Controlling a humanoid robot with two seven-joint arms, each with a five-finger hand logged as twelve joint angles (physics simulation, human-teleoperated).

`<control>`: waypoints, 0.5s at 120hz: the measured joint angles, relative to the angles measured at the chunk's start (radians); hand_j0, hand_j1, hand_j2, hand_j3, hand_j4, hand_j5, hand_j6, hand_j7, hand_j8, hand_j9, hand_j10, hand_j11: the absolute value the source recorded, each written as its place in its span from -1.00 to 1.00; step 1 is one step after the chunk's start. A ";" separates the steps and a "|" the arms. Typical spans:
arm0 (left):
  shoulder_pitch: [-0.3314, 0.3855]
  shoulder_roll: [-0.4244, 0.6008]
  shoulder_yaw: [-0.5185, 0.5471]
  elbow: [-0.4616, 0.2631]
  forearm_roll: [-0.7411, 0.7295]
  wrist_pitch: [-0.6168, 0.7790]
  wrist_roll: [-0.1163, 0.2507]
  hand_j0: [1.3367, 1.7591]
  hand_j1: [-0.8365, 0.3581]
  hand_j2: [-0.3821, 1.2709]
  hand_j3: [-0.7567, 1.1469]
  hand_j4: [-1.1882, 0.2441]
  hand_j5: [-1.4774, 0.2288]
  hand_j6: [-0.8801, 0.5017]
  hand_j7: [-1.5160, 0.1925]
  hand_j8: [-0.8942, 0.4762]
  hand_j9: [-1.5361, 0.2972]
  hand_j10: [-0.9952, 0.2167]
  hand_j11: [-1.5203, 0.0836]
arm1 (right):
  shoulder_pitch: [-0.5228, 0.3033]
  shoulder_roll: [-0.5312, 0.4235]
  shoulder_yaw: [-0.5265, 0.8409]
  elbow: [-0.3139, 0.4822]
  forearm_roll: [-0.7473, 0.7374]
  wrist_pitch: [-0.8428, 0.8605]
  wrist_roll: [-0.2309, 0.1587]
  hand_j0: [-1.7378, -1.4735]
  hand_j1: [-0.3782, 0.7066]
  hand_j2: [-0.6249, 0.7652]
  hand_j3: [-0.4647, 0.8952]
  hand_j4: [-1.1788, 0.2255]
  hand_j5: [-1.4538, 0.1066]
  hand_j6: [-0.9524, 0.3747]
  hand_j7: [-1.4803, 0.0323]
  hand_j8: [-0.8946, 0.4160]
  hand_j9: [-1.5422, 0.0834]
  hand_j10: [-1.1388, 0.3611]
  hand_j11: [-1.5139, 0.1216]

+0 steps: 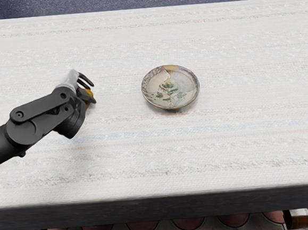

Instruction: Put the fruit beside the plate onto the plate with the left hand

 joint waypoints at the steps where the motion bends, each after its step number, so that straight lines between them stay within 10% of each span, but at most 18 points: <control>1: 0.000 0.000 0.000 -0.001 0.000 0.000 0.000 0.49 -0.17 0.02 -0.21 -0.42 -0.55 -0.57 -0.47 -0.33 -0.47 -0.35 -0.42 | 0.000 0.000 0.000 0.000 0.000 0.000 0.000 -0.40 -0.95 -0.10 -0.32 0.68 0.86 0.44 0.96 0.37 0.90 0.52 0.85; 19: -0.010 0.005 0.000 -0.022 -0.004 0.000 0.002 0.48 0.01 -0.15 -0.21 -0.44 -0.59 -0.65 -0.51 -0.41 -0.50 -0.44 -0.44 | 0.000 0.000 0.000 0.000 0.000 0.000 0.000 -0.40 -0.95 -0.10 -0.32 0.68 0.86 0.44 0.96 0.37 0.90 0.52 0.85; 60: -0.066 0.040 -0.006 -0.093 -0.003 0.001 -0.002 0.50 -0.19 0.22 -0.21 -0.48 -0.59 -0.72 -0.53 -0.42 -0.52 -0.43 -0.48 | 0.000 0.000 -0.001 0.000 0.000 0.000 0.000 -0.40 -0.95 -0.10 -0.32 0.68 0.86 0.44 0.96 0.37 0.90 0.52 0.85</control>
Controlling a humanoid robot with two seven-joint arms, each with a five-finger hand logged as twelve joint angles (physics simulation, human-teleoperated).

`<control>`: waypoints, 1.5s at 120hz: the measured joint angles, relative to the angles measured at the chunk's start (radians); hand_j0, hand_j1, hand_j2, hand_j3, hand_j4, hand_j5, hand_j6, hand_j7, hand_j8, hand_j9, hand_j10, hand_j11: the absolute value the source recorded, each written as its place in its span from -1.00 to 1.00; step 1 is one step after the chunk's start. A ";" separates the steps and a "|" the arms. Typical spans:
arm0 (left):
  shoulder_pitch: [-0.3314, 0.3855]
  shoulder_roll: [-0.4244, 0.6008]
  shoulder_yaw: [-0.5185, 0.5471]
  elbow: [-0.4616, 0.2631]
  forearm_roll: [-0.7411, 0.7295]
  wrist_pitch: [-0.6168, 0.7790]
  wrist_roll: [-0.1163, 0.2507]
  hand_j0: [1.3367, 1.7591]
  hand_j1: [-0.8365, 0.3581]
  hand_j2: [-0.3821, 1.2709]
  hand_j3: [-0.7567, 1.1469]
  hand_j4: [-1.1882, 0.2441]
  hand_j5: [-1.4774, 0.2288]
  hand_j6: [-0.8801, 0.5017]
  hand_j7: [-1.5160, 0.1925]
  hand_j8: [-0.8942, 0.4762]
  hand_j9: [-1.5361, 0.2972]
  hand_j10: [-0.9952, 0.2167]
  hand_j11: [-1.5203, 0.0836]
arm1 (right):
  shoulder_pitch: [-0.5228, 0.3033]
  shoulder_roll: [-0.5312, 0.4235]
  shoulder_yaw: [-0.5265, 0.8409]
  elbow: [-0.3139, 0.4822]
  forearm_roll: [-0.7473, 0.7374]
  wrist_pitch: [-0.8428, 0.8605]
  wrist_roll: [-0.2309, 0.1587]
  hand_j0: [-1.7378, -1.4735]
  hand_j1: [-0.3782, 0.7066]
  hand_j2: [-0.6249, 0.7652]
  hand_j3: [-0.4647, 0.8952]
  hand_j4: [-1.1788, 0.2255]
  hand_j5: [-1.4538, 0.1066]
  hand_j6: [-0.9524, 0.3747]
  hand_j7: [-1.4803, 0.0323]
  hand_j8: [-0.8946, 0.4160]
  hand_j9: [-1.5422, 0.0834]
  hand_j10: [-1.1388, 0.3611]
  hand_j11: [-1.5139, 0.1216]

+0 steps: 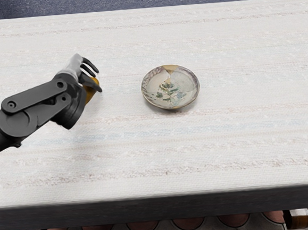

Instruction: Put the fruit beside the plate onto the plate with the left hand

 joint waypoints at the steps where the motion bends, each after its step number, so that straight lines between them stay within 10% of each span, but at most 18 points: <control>1: 0.000 0.000 0.000 -0.001 0.000 0.000 0.000 0.50 -0.19 0.23 -0.21 -0.49 -0.59 -0.72 -0.53 -0.42 -0.52 -0.43 -0.48 | 0.000 0.000 0.000 0.000 0.000 0.000 0.000 -0.40 -0.95 -0.10 -0.32 0.68 0.86 0.44 0.96 0.37 0.90 0.52 0.85; 180: -0.226 -0.207 -0.006 -0.053 -0.105 -0.015 -0.002 0.50 -0.42 0.57 -0.20 -0.53 -0.63 -0.90 -0.59 -0.39 -0.57 -0.44 -0.55 | 0.000 0.000 -0.007 0.000 0.000 0.000 -0.001 -0.40 -0.95 -0.10 -0.32 0.68 0.86 0.44 0.96 0.37 0.90 0.52 0.85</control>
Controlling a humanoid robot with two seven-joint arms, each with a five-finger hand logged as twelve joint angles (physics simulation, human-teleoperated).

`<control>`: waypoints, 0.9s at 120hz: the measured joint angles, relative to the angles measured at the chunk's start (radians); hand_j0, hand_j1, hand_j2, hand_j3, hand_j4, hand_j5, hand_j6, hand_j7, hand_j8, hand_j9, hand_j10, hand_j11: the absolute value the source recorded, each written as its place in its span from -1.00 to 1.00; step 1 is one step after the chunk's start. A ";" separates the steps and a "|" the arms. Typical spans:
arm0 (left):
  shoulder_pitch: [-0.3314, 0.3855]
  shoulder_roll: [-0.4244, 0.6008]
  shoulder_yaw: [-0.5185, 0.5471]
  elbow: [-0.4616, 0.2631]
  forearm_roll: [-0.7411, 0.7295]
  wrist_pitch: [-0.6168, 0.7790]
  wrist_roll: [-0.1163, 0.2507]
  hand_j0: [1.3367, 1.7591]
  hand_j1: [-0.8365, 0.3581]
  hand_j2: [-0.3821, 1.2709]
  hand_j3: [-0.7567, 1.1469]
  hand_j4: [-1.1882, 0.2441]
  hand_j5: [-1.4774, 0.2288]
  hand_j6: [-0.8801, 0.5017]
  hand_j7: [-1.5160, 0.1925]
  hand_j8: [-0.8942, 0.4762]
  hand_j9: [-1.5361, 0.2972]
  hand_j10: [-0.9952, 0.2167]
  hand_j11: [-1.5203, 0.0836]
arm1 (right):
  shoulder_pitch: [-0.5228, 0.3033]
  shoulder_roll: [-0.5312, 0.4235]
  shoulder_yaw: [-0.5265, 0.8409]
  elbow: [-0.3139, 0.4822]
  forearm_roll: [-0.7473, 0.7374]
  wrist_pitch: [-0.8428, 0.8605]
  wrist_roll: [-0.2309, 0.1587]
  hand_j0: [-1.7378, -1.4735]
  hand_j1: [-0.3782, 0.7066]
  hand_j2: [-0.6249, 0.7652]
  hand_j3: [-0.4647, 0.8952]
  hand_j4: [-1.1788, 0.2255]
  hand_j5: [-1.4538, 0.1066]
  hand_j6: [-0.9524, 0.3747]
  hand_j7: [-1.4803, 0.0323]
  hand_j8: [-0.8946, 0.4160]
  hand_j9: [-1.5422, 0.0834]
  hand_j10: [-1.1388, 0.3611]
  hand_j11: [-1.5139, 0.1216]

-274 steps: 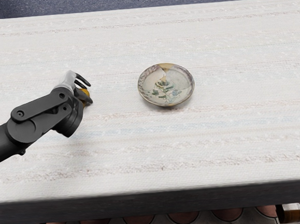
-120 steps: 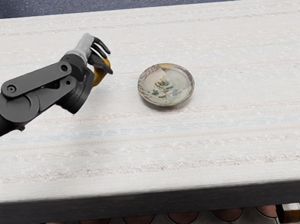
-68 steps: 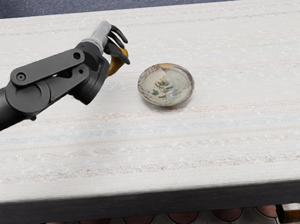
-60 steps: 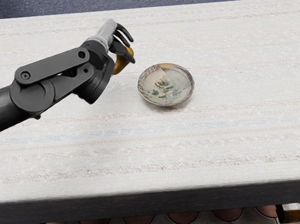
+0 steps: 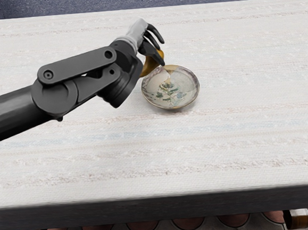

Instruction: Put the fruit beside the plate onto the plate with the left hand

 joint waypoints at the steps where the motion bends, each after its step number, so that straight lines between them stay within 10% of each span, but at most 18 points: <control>1: 0.000 -0.002 0.000 0.000 0.000 0.000 0.000 0.50 -0.42 0.58 -0.20 -0.53 -0.63 -0.91 -0.59 -0.40 -0.57 -0.44 -0.55 | 0.000 0.000 0.000 0.000 0.000 0.000 0.000 -0.40 -0.95 -0.10 -0.32 0.68 0.86 0.44 0.96 0.37 0.90 0.52 0.85; 108: -0.025 -0.078 0.004 0.140 -0.013 -0.036 0.003 0.50 -0.38 0.56 -0.20 -0.54 -0.63 -0.97 -0.59 -0.47 -0.58 -0.53 -0.54 | 0.000 0.000 0.001 0.000 0.000 0.000 0.000 -0.40 -0.95 -0.10 -0.32 0.68 0.86 0.44 0.96 0.37 0.90 0.52 0.85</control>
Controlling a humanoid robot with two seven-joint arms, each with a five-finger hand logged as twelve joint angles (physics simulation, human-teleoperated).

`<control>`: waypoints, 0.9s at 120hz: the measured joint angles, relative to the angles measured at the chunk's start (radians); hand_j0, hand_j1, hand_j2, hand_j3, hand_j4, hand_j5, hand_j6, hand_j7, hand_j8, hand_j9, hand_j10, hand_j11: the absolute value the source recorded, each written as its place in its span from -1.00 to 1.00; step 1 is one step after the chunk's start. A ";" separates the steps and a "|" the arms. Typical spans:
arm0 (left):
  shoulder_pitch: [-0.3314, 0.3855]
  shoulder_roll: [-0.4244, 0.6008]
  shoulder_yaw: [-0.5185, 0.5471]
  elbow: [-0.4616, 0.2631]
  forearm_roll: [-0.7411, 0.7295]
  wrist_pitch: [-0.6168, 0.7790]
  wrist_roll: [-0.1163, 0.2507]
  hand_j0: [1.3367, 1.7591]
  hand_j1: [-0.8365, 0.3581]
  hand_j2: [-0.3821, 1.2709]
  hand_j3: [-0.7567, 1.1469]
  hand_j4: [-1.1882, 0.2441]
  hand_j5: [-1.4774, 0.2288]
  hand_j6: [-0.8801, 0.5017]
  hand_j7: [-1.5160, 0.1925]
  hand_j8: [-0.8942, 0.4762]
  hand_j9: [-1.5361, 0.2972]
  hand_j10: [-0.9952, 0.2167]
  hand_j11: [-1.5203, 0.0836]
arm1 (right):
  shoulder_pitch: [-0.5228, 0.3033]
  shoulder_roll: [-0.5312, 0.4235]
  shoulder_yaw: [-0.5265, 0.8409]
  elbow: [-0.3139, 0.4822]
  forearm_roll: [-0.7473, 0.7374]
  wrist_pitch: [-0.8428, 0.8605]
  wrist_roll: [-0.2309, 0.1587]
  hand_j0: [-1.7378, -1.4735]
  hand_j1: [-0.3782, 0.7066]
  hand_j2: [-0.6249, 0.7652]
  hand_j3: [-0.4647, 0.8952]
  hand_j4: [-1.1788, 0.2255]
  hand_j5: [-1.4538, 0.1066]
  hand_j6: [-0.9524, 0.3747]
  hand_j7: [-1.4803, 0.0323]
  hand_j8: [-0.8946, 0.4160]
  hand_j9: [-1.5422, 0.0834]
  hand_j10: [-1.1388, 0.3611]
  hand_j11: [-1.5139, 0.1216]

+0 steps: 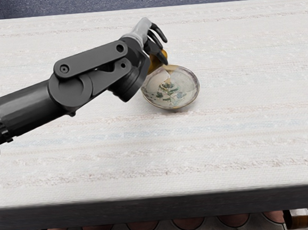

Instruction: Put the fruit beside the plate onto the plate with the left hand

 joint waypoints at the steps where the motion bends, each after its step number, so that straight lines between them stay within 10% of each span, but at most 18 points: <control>1: -0.001 0.000 0.000 0.000 0.000 0.000 0.000 0.50 -0.38 0.57 -0.20 -0.54 -0.63 -0.97 -0.59 -0.47 -0.58 -0.52 -0.54 | 0.000 0.000 0.000 0.000 0.000 0.000 0.000 -0.40 -0.95 -0.10 -0.32 0.68 0.86 0.44 0.96 0.37 0.90 0.52 0.85; 21: -0.004 0.000 -0.002 0.002 0.001 0.000 0.000 0.50 -0.36 0.51 -0.20 -0.50 -0.59 -0.93 -0.54 -0.46 -0.53 -0.50 -0.49 | 0.000 0.000 0.000 0.000 0.000 0.000 0.000 -0.40 -0.95 -0.10 -0.32 0.68 0.86 0.44 0.96 0.37 0.90 0.52 0.85; 46: -0.004 0.000 -0.038 0.013 0.003 0.009 -0.001 0.51 0.43 -0.15 -0.20 0.19 0.21 -0.21 0.25 -0.02 0.19 0.17 0.34 | 0.000 0.000 0.000 0.000 0.000 0.000 0.000 -0.40 -0.95 -0.10 -0.32 0.68 0.86 0.44 0.96 0.37 0.90 0.52 0.85; 80: 0.002 0.000 -0.063 -0.008 -0.015 0.010 -0.001 0.52 0.81 -0.43 -0.20 0.52 0.57 0.12 0.61 0.19 0.53 0.49 0.73 | 0.000 0.000 0.000 0.000 0.000 0.000 0.000 -0.40 -0.95 -0.10 -0.32 0.68 0.86 0.44 0.96 0.37 0.90 0.52 0.85; 108: 0.049 0.251 -0.113 -0.355 -0.162 0.012 -0.001 0.52 0.90 -0.50 -0.20 0.59 0.65 0.20 0.70 0.24 0.60 0.57 0.81 | 0.000 0.000 0.000 0.000 0.000 0.000 0.000 -0.40 -0.95 -0.10 -0.32 0.68 0.86 0.44 0.96 0.37 0.90 0.52 0.85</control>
